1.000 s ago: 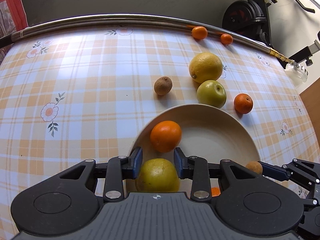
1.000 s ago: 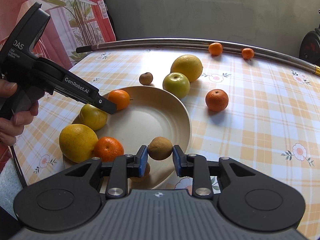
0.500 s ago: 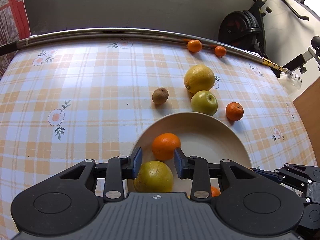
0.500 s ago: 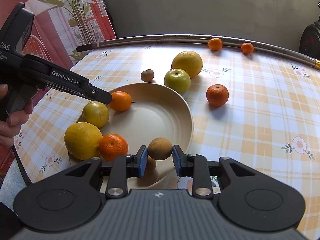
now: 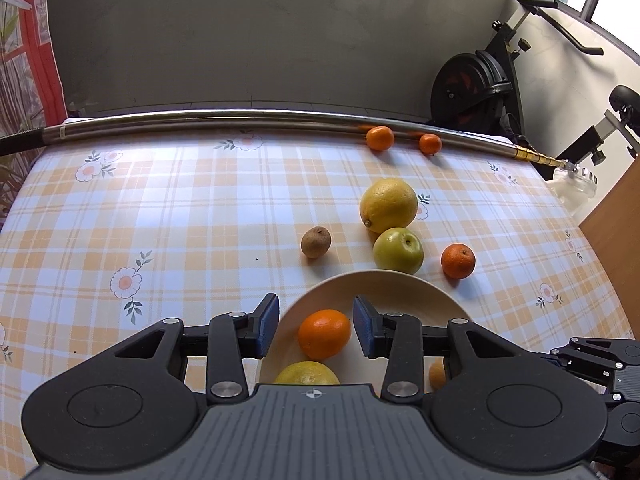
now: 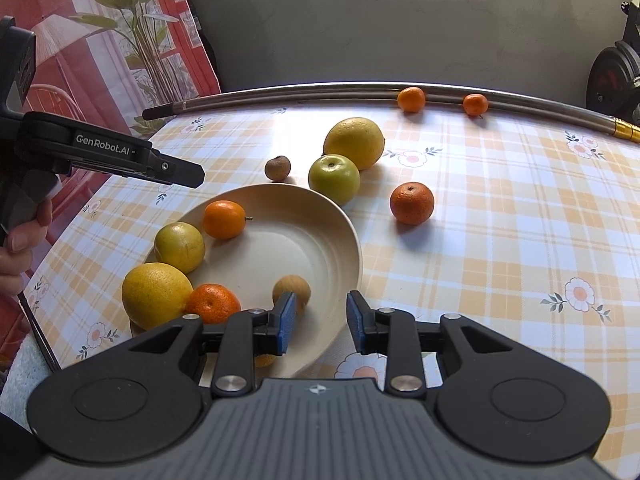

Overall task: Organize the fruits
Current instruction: 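Move both tools toward the yellow lemon and green apple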

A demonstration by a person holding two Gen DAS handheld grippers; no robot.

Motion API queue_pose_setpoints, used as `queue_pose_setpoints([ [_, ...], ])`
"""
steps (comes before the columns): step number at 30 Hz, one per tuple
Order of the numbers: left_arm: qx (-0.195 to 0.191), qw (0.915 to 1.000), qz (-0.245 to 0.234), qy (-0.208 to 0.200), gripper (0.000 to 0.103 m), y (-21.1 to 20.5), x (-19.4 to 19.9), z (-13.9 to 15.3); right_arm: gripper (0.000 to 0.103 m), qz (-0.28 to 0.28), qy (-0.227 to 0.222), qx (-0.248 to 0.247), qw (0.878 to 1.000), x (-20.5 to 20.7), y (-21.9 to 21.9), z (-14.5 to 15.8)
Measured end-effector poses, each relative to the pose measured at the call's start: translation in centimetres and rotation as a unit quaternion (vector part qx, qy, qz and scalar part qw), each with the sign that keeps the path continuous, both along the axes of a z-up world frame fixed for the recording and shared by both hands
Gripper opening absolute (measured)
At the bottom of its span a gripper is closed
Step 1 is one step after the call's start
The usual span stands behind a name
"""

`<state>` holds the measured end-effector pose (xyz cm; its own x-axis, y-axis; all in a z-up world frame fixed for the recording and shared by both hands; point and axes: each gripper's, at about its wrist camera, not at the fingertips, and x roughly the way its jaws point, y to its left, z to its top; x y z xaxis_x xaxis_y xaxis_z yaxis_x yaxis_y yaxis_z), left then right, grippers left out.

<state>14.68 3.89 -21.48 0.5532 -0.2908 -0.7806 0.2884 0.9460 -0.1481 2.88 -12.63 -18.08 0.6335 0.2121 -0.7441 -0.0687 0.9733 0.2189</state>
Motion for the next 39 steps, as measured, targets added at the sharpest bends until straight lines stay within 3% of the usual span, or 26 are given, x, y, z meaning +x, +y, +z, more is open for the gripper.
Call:
queue_pose_setpoints([
  [9,0.003,0.9997,0.019,-0.013,0.043,0.7,0.6,0.5,0.032,-0.030,-0.020,-0.004,0.999,0.2,-1.5,0.8],
  [25,-0.013,0.9960,0.059,-0.065,0.043,2.4,2.4,4.4,0.032,-0.093,-0.067,-0.014,0.993,1.3,-6.6,3.7],
  [39,-0.002,0.9960,0.053,-0.072,0.043,2.0,3.0,4.1,0.032,-0.058,-0.059,-0.041,0.996,3.7,-5.9,2.2],
])
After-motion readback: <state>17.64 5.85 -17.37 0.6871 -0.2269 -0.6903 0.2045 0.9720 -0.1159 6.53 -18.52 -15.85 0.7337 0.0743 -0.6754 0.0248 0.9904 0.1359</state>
